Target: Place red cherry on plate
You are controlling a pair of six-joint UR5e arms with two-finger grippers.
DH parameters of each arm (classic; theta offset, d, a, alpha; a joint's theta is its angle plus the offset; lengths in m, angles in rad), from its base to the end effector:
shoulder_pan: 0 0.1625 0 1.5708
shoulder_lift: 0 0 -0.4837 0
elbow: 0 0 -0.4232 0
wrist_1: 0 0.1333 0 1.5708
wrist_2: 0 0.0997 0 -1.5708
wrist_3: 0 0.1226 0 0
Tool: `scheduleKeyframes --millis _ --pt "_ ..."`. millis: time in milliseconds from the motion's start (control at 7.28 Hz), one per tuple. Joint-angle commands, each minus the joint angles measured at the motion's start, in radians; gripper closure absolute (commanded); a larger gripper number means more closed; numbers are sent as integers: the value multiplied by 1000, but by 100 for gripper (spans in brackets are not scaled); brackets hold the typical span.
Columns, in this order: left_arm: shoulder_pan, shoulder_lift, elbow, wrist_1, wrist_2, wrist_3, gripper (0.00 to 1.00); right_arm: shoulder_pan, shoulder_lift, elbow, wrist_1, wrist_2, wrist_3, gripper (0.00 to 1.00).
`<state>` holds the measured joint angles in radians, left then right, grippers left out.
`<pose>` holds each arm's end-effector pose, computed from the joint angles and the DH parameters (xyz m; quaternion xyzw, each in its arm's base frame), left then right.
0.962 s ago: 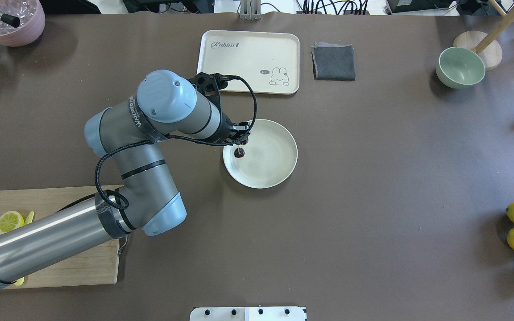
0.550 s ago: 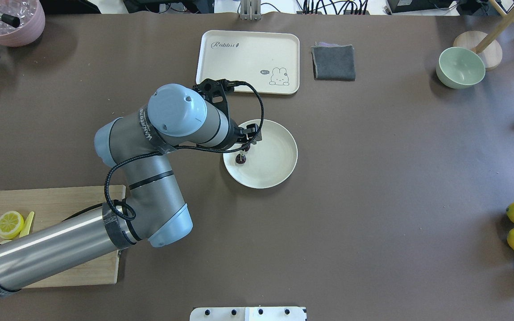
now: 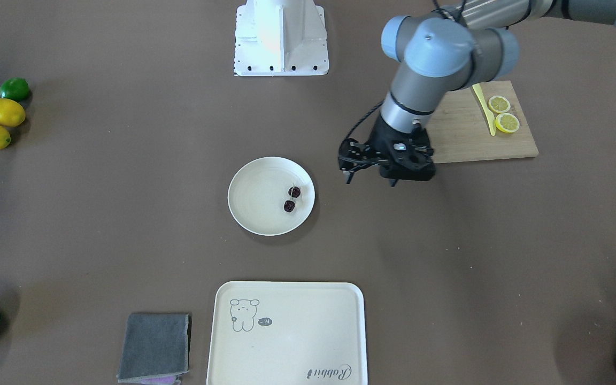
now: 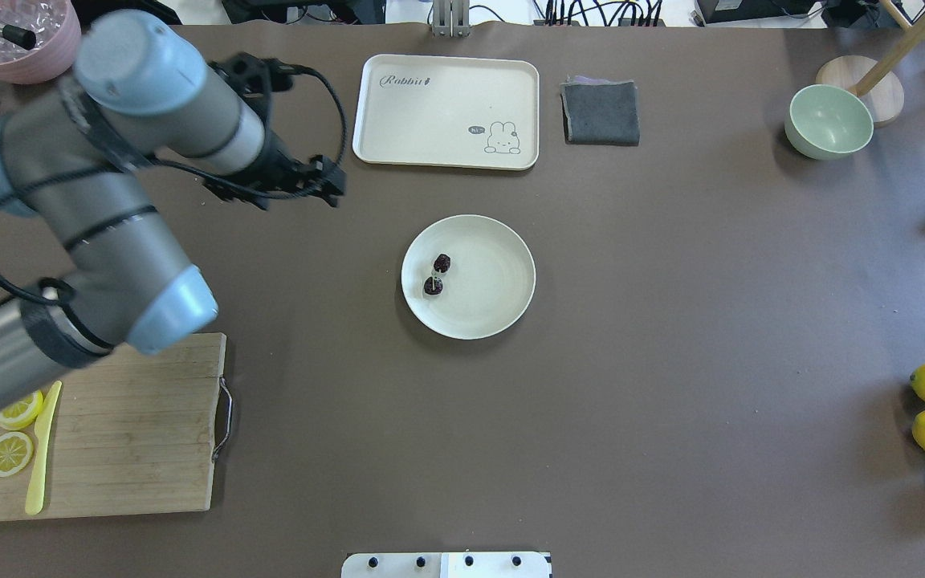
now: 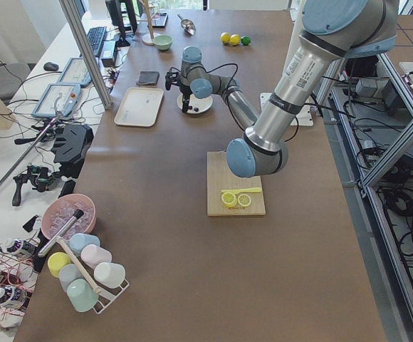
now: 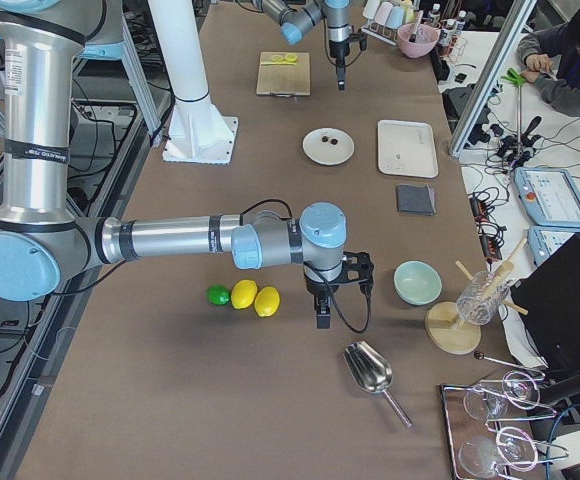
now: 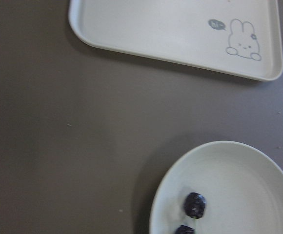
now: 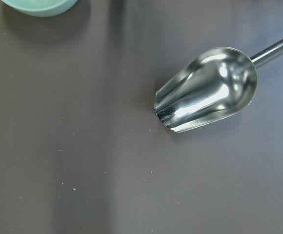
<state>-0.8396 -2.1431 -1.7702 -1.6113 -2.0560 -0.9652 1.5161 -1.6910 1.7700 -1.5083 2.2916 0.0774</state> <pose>0.4192 -0.5813 0.2762 0.0881 0.4336 -0.0098 0.8967 0.0263 -0.4777 0.6864 0.0428 -0.3554 -0.0143 0.9336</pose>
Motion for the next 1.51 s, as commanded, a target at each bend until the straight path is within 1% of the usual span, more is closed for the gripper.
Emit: scheduleKeyframes --millis 0,137,275,412,550,687,824,962,1099,1237,1374 --pt "-282 48 -81 303 -123 428 2 29 -24 -12 -1 5 -48 0" --pt "-388 151 -86 329 -168 652 2 29 -24 -38 5 6 -47 0" --pt "-501 245 -74 327 -171 898 2 29 -23 -49 6 3 -47 0" --pt "-571 314 -57 330 -170 1044 2 29 -21 -47 7 5 -45 0" --pt "-614 378 -16 323 -171 1094 2 29 -22 -49 5 5 -42 0" --pt "-665 428 4 291 -185 1123 2 29 -23 -53 6 3 -41 0" --pt "-686 533 15 175 -246 1131 2 29 -24 -55 8 5 -41 0" --pt "-687 592 26 72 -260 1120 2 27 -24 -58 8 3 -39 0" --pt "-687 594 26 64 -262 1120 2 27 -23 -60 8 3 -39 0" --pt "-685 589 66 64 -257 1119 2 27 -23 -60 8 5 -39 0" --pt "-697 583 86 32 -256 1119 2 29 -23 -60 8 5 -39 0"
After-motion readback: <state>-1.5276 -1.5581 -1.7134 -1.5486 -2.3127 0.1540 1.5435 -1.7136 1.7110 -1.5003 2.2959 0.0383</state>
